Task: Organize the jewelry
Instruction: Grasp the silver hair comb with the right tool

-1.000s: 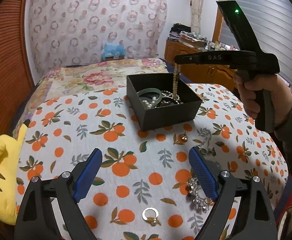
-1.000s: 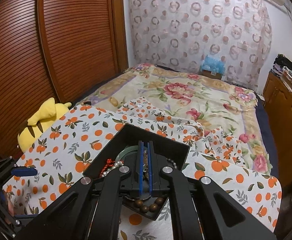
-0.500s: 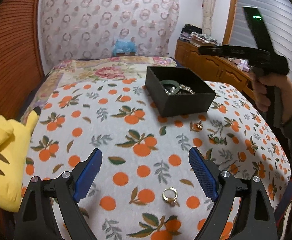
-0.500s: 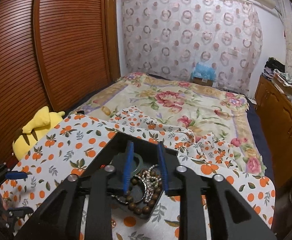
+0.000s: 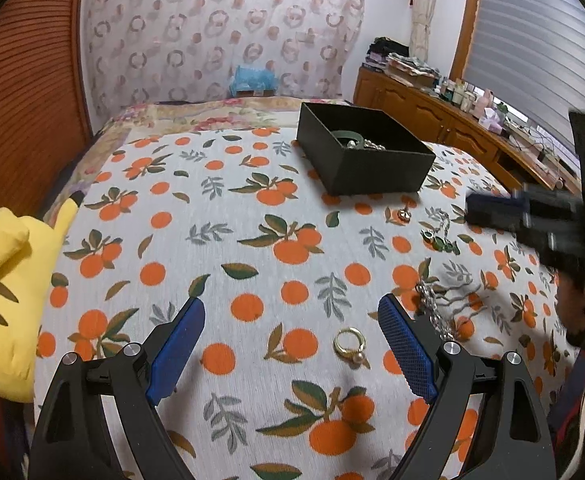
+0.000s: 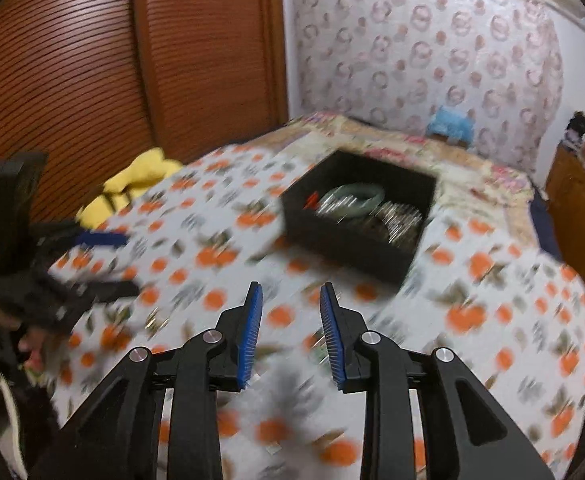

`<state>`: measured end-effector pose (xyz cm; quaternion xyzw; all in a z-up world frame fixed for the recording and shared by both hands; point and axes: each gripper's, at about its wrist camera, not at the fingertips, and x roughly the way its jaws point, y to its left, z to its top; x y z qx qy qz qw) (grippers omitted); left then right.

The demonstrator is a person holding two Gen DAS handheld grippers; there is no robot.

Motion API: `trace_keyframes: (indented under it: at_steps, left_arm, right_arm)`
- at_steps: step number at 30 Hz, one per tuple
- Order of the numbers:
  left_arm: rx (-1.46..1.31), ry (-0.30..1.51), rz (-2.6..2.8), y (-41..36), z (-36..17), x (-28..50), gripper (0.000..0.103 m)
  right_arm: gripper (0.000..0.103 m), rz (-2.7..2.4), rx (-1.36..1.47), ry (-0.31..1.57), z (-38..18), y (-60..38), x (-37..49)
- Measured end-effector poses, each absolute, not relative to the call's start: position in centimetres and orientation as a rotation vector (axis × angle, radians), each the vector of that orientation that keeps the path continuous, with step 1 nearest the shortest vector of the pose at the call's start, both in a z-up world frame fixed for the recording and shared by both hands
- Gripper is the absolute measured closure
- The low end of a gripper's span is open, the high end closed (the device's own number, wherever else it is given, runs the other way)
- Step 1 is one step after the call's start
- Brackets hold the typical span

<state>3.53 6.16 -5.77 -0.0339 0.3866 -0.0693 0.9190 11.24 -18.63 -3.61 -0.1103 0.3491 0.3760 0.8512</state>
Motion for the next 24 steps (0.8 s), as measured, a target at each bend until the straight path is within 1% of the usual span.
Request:
trace_keyframes:
  at_steps: [9, 17, 24]
  left_arm:
    - [-0.076, 0.785, -0.153, 6.0, -5.6, 3.0, 0.018]
    - [-0.084, 0.786, -0.155, 5.9, -5.6, 2.8, 0.018]
    - [-0.085, 0.793, -0.158, 5.8, -6.0, 2.7, 0.018]
  right_arm:
    - [0.071, 0.860, -0.221, 0.819, -6.2, -16.8, 7.0]
    - [0.071, 0.877, -0.233, 0.870, -7.2, -16.0, 7.0]
    - [0.071, 0.858, -0.296, 0.892, -8.3, -14.8, 6.9]
